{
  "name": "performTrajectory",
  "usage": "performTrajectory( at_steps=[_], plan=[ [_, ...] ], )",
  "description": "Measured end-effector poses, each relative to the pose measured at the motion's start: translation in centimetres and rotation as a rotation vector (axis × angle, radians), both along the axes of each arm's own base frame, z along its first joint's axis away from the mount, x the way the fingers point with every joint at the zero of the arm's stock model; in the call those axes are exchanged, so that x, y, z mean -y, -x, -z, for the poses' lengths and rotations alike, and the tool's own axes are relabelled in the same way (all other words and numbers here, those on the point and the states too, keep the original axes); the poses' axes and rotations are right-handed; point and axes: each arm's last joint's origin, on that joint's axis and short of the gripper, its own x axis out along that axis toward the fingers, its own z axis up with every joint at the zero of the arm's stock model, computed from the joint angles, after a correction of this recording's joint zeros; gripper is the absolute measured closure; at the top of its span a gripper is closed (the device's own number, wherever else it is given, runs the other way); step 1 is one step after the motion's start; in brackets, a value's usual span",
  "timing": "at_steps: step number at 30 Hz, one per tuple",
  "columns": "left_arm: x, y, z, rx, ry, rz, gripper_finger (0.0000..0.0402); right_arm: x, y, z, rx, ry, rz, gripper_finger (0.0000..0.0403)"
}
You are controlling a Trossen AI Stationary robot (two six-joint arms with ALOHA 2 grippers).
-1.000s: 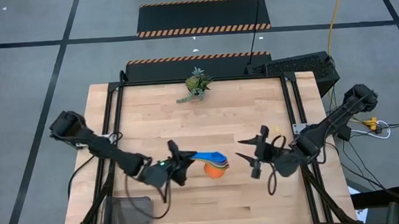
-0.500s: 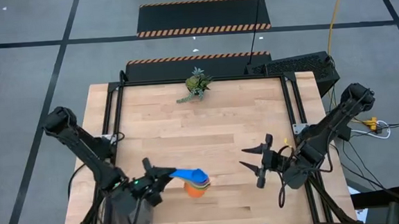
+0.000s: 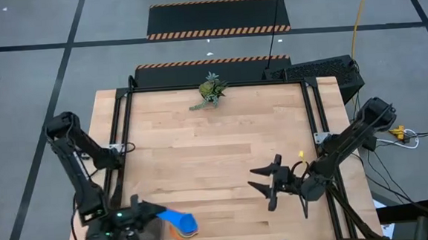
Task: Nest measuring cups in basket
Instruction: Put the nested measuring cups into the black bin
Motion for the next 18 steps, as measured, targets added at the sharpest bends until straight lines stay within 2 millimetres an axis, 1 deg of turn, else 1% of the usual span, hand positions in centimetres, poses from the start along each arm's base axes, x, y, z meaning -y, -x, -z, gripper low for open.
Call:
performTrajectory(
  at_steps=[4, 7, 12, 18],
  plan=[
    [-0.8, 2.4, -0.8, -0.027, -0.040, 0.067, 0.0315, -0.4, -0.9, 0.7, 0.052, -0.046, 0.010, 0.0211],
    [-2.2, 3.8, -2.1, -0.046, -0.038, 0.118, 0.0315, -0.8, -1.4, 1.4, 0.080, -0.071, 0.011, 0.0211],
    [-5.4, 5.0, -4.6, -0.101, 0.048, 0.210, 0.0315, -1.3, -2.0, 2.5, 0.105, -0.098, 0.015, 0.0211],
    [-9.6, 6.5, -6.5, -0.124, 0.088, 0.259, 0.0315, -1.4, -2.4, 3.4, 0.118, -0.128, 0.027, 0.0211]
  ],
)
